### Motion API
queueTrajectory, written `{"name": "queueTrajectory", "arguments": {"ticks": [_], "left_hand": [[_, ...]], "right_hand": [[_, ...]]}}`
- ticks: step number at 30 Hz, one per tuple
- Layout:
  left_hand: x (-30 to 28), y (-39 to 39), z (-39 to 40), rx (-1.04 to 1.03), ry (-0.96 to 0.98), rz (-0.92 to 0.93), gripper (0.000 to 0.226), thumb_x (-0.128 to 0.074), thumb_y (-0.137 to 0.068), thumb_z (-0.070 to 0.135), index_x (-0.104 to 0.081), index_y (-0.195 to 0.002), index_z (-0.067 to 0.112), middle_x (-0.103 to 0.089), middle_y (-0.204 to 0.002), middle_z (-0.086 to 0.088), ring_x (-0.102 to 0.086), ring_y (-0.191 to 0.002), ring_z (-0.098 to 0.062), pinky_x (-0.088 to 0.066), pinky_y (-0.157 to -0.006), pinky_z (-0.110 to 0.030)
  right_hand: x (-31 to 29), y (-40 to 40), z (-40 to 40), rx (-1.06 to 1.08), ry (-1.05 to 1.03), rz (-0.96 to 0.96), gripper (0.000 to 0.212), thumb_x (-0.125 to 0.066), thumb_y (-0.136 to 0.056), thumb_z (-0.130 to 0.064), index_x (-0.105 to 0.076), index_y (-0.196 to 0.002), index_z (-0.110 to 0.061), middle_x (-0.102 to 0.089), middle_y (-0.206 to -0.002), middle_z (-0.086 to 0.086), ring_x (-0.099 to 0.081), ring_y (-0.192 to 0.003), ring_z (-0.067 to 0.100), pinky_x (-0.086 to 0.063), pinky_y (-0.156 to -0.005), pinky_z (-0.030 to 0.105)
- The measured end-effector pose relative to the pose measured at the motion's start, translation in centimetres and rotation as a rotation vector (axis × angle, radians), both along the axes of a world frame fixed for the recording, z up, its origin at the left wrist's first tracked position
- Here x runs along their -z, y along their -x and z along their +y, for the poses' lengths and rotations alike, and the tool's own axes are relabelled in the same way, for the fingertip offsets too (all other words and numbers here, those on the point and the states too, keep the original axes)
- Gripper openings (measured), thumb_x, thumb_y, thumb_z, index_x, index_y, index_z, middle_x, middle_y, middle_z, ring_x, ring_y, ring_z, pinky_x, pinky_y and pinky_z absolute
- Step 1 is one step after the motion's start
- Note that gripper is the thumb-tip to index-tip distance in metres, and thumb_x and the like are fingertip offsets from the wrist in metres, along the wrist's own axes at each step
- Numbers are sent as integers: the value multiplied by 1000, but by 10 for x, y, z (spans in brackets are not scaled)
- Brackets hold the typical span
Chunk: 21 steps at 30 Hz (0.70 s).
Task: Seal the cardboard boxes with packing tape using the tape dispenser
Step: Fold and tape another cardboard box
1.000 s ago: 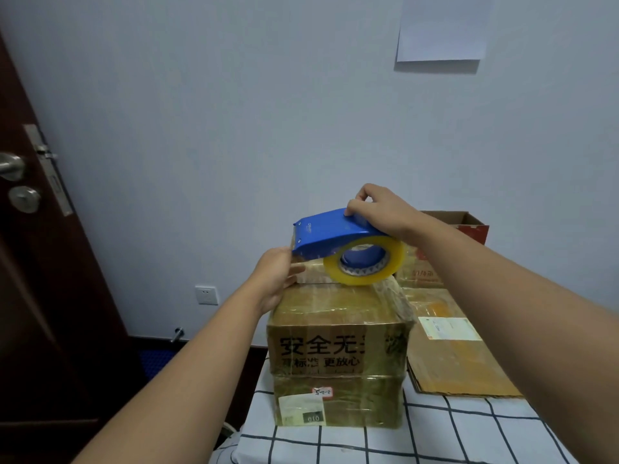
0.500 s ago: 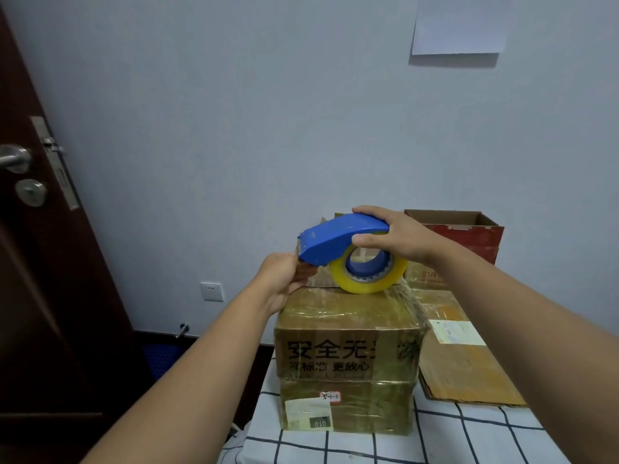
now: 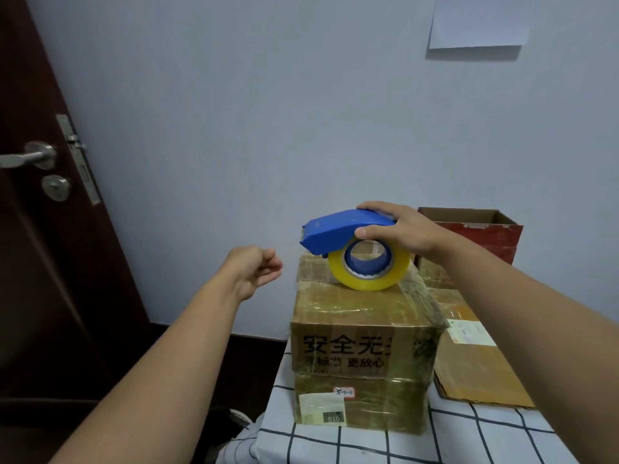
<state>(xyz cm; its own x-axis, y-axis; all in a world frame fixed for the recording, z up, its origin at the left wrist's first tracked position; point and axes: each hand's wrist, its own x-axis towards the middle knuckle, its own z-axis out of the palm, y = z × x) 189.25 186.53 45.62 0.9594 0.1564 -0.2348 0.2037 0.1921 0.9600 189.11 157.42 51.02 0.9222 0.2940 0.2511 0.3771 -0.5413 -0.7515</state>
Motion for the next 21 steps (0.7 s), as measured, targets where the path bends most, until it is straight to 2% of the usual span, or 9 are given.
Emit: {"name": "queueTrajectory", "arguments": {"ticks": [1, 5, 9, 15, 17, 19, 21], "left_hand": [[5, 1, 7, -16, 17, 16, 12, -54, -97, 3, -59, -87, 1, -63, -64, -9, -64, -70, -20, -59, -70, -34], [19, 7, 18, -43, 92, 57, 12, -54, -97, 3, -59, -86, 0, -64, -61, -10, -66, -73, -22, -55, -64, -34], [29, 8, 9, -29, 146, 73, 12, -53, -97, 2, -59, -87, -1, -64, -63, -12, -65, -74, -23, -56, -79, -39], [41, 9, -2, 20, 205, 88, 13, -56, -97, 3, -59, -85, -1, -58, -66, -11, -61, -70, -19, -54, -86, -40], [47, 11, -1, 51, 244, 84, 13, -57, -97, 3, -59, -84, 0, -56, -67, -10, -59, -68, -16, -57, -82, -37], [52, 13, 2, 55, 282, 80, 12, -59, -95, 3, -60, -84, 0, -56, -67, -9, -58, -68, -15, -60, -65, -30], [55, 15, 4, 44, 315, 83, 11, -61, -94, 3, -61, -83, -1, -56, -68, -9, -58, -69, -15, -60, -55, -27]], "right_hand": [[-1, 0, 3, -6, -3, 3, 54, -76, -78, -56, -59, -127, -41, -59, -118, -26, -60, -98, -13, -45, -75, 11], [-10, -1, 10, -36, 50, -6, 57, -76, -77, -55, -59, -129, -39, -59, -122, -23, -60, -102, -6, -44, -79, 14], [-17, -1, 3, -39, 133, -15, 71, -76, -73, -59, -57, -136, -34, -58, -128, -19, -57, -109, -2, -43, -85, 19], [-12, -1, -6, -9, 167, 2, 74, -71, -71, -63, -56, -138, -35, -57, -131, -15, -57, -114, 8, -43, -94, 28], [-9, -2, -5, -8, 118, 20, 72, -72, -71, -62, -57, -136, -36, -57, -130, -17, -58, -113, 7, -44, -94, 28], [-6, -1, -2, -6, 83, 30, 70, -73, -68, -63, -59, -132, -39, -58, -126, -21, -59, -109, 2, -45, -89, 24], [-5, -1, 2, -6, 84, 22, 70, -73, -66, -65, -60, -131, -41, -58, -123, -24, -59, -106, -1, -45, -85, 21]]}}
